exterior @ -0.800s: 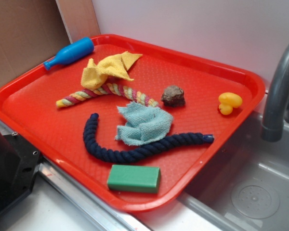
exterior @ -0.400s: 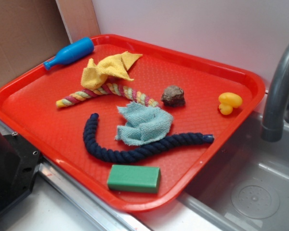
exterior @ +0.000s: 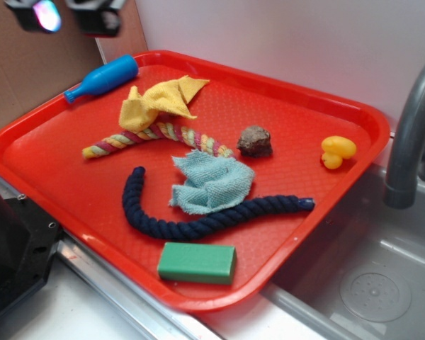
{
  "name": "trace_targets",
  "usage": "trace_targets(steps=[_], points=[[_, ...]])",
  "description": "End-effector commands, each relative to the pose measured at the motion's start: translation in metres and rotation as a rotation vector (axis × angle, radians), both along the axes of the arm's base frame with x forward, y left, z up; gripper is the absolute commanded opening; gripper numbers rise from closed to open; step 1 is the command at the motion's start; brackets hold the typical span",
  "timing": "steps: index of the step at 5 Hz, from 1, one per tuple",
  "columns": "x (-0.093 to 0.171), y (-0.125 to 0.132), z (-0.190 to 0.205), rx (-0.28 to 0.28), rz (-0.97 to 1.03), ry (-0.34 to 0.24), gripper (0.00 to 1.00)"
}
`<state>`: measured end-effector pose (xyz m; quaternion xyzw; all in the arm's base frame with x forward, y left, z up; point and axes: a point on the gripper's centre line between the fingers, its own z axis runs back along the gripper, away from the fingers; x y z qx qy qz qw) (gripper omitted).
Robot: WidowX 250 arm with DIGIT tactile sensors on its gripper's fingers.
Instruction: Grab the yellow cloth.
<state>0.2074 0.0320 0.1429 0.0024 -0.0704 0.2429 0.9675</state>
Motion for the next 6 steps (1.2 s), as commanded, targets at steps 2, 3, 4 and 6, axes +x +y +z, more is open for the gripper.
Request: trace_targets(steps=[2,3,4,6], points=[[0.073,0.025,-0.086,0.034,0.179,-0.026,1.00],[0.072,0.022,-0.096,0.001,0.119,0.015,1.00],[0.070,0.020,-0.104,-0.095,0.082,0.043,0.00],[0.069,0.010,-0.103,-0.118,0.025,0.091,0.00]])
